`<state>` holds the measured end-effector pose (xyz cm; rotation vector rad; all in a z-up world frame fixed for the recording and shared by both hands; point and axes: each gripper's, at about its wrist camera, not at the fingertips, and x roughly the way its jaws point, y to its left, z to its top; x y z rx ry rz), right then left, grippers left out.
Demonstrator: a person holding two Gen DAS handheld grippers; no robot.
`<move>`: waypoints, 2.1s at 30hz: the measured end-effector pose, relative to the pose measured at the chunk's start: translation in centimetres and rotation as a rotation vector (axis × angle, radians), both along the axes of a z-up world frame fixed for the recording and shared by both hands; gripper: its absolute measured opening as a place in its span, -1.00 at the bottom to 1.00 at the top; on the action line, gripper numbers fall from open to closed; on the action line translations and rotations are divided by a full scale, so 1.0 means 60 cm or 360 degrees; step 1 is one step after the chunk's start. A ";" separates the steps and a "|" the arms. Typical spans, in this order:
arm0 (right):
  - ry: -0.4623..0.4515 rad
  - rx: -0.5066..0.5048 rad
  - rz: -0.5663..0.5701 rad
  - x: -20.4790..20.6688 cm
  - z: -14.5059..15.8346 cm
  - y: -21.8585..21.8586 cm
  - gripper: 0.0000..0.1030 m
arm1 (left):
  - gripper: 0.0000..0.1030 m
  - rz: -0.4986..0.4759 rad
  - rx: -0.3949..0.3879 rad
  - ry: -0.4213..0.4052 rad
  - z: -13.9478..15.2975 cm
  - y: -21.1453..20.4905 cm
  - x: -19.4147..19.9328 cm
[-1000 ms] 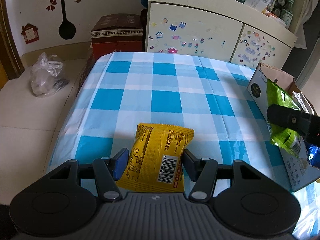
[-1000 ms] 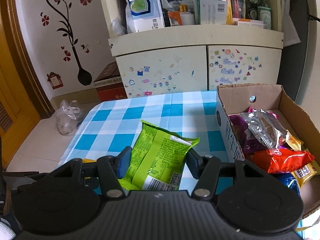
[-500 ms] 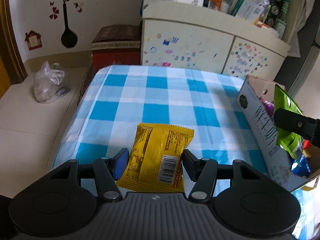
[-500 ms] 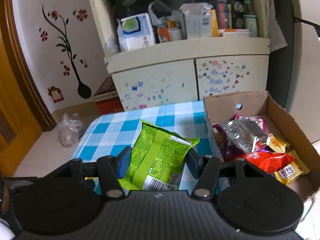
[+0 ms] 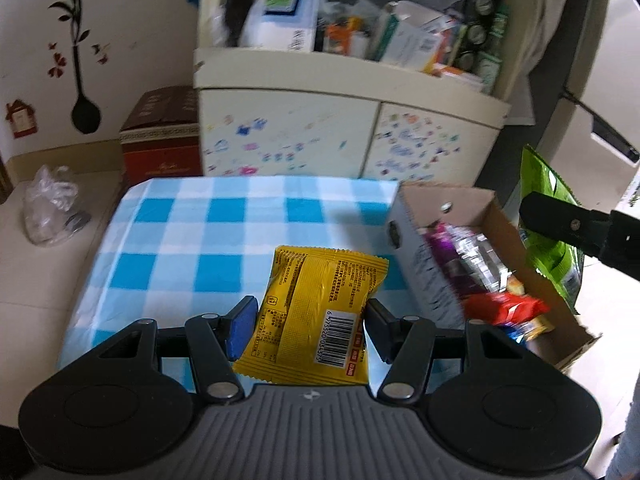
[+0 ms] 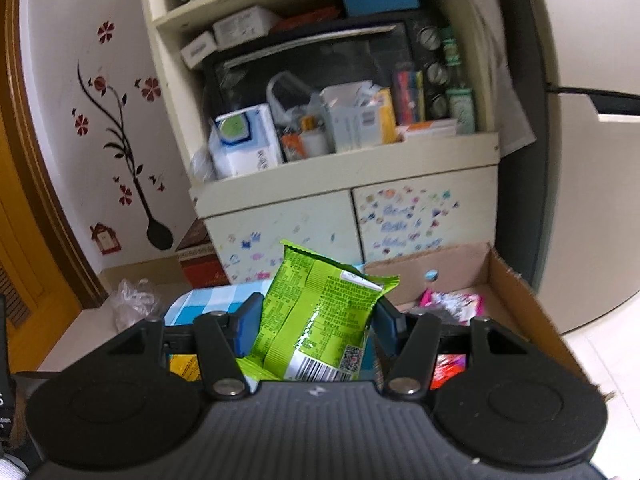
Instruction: Organize snacks
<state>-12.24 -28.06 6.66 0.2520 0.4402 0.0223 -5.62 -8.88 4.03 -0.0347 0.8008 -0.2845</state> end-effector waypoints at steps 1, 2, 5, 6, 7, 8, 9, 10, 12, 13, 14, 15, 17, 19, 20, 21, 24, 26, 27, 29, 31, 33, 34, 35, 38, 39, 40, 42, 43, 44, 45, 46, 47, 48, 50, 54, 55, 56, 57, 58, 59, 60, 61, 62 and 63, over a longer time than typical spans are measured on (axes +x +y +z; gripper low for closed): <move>-0.0005 0.0000 -0.0011 0.000 0.003 -0.011 0.13 | 0.24 -0.0014 -0.0007 -0.0005 0.004 -0.008 0.000; -0.0009 -0.0002 -0.0028 -0.001 0.007 -0.024 0.13 | 0.24 -0.0030 -0.0014 -0.0009 0.008 -0.017 0.001; -0.0022 0.0008 -0.0083 -0.003 0.015 -0.058 0.13 | 0.24 -0.0066 -0.0030 -0.0017 0.017 -0.043 0.004; -0.0027 0.0024 -0.0102 -0.005 0.017 -0.072 0.13 | 0.24 -0.0077 -0.0038 -0.0016 0.019 -0.052 0.004; -0.0031 0.0040 -0.0123 -0.005 0.019 -0.085 0.13 | 0.24 -0.0088 -0.0044 -0.0016 0.021 -0.060 0.006; -0.0032 0.0049 -0.0142 -0.006 0.020 -0.097 0.13 | 0.24 -0.0103 -0.0046 -0.0019 0.023 -0.072 0.007; -0.0032 0.0055 -0.0159 -0.006 0.021 -0.107 0.13 | 0.24 -0.0114 -0.0046 -0.0022 0.024 -0.081 0.008; -0.0031 0.0059 -0.0174 -0.006 0.021 -0.115 0.13 | 0.24 -0.0128 -0.0044 -0.0025 0.026 -0.091 0.008; -0.0028 0.0073 -0.0198 -0.005 0.020 -0.132 0.13 | 0.24 -0.0163 -0.0044 -0.0032 0.029 -0.112 0.008; -0.0025 0.0085 -0.0205 -0.005 0.020 -0.139 0.13 | 0.24 -0.0178 -0.0042 -0.0034 0.031 -0.121 0.008; -0.0022 0.0100 -0.0212 -0.003 0.019 -0.148 0.13 | 0.24 -0.0196 -0.0040 -0.0036 0.032 -0.132 0.008; -0.0018 0.0112 -0.0220 -0.001 0.018 -0.155 0.13 | 0.24 -0.0213 -0.0040 -0.0037 0.033 -0.141 0.009; -0.0005 0.0133 -0.0238 0.003 0.015 -0.168 0.13 | 0.24 -0.0239 -0.0040 -0.0035 0.033 -0.158 0.010; 0.0016 0.0173 -0.0263 0.009 0.010 -0.183 0.13 | 0.24 -0.0267 -0.0046 -0.0038 0.032 -0.177 0.010; 0.0026 0.0205 -0.0274 0.012 0.007 -0.193 0.13 | 0.24 -0.0282 -0.0048 -0.0035 0.032 -0.186 0.011; 0.0034 0.0230 -0.0281 0.015 0.004 -0.200 0.13 | 0.24 -0.0294 -0.0050 -0.0031 0.030 -0.194 0.012; 0.0067 0.0248 -0.0313 0.022 -0.005 -0.216 0.13 | 0.24 -0.0321 -0.0059 -0.0011 0.022 -0.220 0.016; 0.0089 0.0269 -0.0325 0.027 -0.011 -0.224 0.13 | 0.24 -0.0338 -0.0063 0.0010 0.014 -0.237 0.020; 0.0096 0.0288 -0.0329 0.029 -0.014 -0.228 0.13 | 0.24 -0.0347 -0.0062 0.0023 0.009 -0.246 0.022; 0.0112 0.0298 -0.0339 0.034 -0.019 -0.234 0.13 | 0.24 -0.0358 -0.0059 0.0042 0.001 -0.261 0.027; 0.0138 0.0299 -0.0343 0.042 -0.026 -0.238 0.13 | 0.24 -0.0370 -0.0054 0.0057 -0.007 -0.272 0.030; 0.0168 0.0314 -0.0337 0.052 -0.032 -0.240 0.13 | 0.25 -0.0381 -0.0040 0.0071 -0.015 -0.283 0.033; 0.0181 0.0319 -0.0335 0.056 -0.035 -0.240 0.13 | 0.25 -0.0385 -0.0033 0.0076 -0.018 -0.287 0.034; 0.0190 0.0321 -0.0337 0.059 -0.037 -0.241 0.13 | 0.25 -0.0390 -0.0027 0.0082 -0.022 -0.292 0.036; 0.0207 0.0351 -0.0350 0.068 -0.044 -0.246 0.14 | 0.25 -0.0401 -0.0026 0.0100 -0.029 -0.302 0.042; 0.0207 0.0370 -0.0343 0.071 -0.045 -0.247 0.14 | 0.27 -0.0405 -0.0028 0.0103 -0.031 -0.305 0.043; 0.0208 0.0393 -0.0332 0.073 -0.047 -0.249 0.18 | 0.30 -0.0413 -0.0025 0.0106 -0.033 -0.308 0.043; 0.0219 0.0418 -0.0342 0.077 -0.050 -0.252 0.23 | 0.63 -0.0409 0.0010 0.0104 -0.035 -0.314 0.043; 0.0224 0.0419 -0.0353 0.077 -0.051 -0.253 0.35 | 0.72 -0.0399 0.0030 0.0090 -0.034 -0.316 0.040; 0.0220 0.0418 -0.0366 0.076 -0.051 -0.253 0.41 | 0.83 -0.0394 0.0048 0.0072 -0.032 -0.317 0.037; 0.0215 0.0416 -0.0371 0.074 -0.050 -0.254 0.48 | 0.87 -0.0393 0.0058 0.0059 -0.031 -0.318 0.034; 0.0209 0.0416 -0.0374 0.072 -0.048 -0.254 0.53 | 0.90 -0.0392 0.0066 0.0055 -0.028 -0.318 0.032; 0.0203 0.0418 -0.0379 0.071 -0.047 -0.255 0.56 | 0.96 -0.0386 0.0080 0.0059 -0.027 -0.318 0.030; 0.0199 0.0422 -0.0386 0.070 -0.047 -0.256 0.59 | 0.98 -0.0375 0.0104 0.0071 -0.025 -0.318 0.030; 0.0196 0.0427 -0.0396 0.067 -0.047 -0.258 0.59 | 0.98 -0.0362 0.0151 0.0091 -0.023 -0.318 0.028; 0.0222 0.0413 -0.0419 0.065 -0.047 -0.259 0.63 | 1.00 -0.0307 0.0203 0.0130 -0.020 -0.309 0.026; 0.0231 0.0406 -0.0427 0.065 -0.047 -0.259 0.65 | 1.00 -0.0297 0.0212 0.0143 -0.020 -0.306 0.027; 0.0241 0.0399 -0.0439 0.064 -0.047 -0.258 0.67 | 1.00 -0.0288 0.0217 0.0151 -0.019 -0.303 0.027; 0.0246 0.0394 -0.0449 0.063 -0.047 -0.258 0.68 | 1.00 -0.0277 0.0217 0.0154 -0.018 -0.299 0.026; 0.0250 0.0391 -0.0458 0.062 -0.047 -0.258 0.68 | 1.00 -0.0265 0.0214 0.0154 -0.016 -0.296 0.025; 0.0252 0.0390 -0.0463 0.060 -0.048 -0.257 0.69 | 1.00 -0.0258 0.0214 0.0154 -0.015 -0.293 0.025; 0.0258 0.0389 -0.0469 0.060 -0.048 -0.257 0.71 | 1.00 -0.0256 0.0215 0.0152 -0.013 -0.292 0.023; 0.0264 0.0387 -0.0474 0.059 -0.048 -0.256 0.72 | 1.00 -0.0255 0.0218 0.0151 -0.011 -0.291 0.021; 0.0270 0.0384 -0.0479 0.058 -0.049 -0.255 0.72 | 1.00 -0.0257 0.0219 0.0149 -0.009 -0.289 0.020; 0.0273 0.0377 -0.0482 0.058 -0.048 -0.254 0.72 | 1.00 -0.0257 0.0219 0.0147 -0.006 -0.288 0.018</move>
